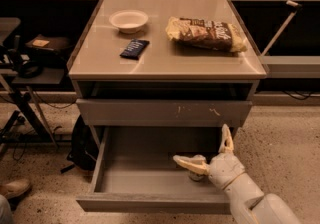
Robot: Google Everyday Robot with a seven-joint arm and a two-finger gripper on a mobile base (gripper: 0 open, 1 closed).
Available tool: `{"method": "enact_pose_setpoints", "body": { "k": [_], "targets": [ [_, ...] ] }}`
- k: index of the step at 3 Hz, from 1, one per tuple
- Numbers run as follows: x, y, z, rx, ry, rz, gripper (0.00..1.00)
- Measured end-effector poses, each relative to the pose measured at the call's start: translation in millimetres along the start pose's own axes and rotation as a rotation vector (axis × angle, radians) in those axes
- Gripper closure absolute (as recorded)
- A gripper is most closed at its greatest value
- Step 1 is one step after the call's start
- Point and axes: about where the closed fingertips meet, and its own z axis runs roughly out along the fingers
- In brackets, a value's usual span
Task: Pick 7up can from middle drawer and place on counter
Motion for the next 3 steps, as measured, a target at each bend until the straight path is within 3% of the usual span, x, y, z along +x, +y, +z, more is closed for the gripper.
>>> {"method": "enact_pose_setpoints", "body": {
  "k": [1, 2, 3],
  "targets": [
    [7.1, -9.4, 5.9, 0.058, 0.007, -0.109, 0.00],
    [31.6, 22.3, 5.1, -0.055, 0.079, -0.213, 0.00],
    [70.2, 56.2, -8.6, -0.201, 0.187, -0.401, 0.00]
  ]
}}
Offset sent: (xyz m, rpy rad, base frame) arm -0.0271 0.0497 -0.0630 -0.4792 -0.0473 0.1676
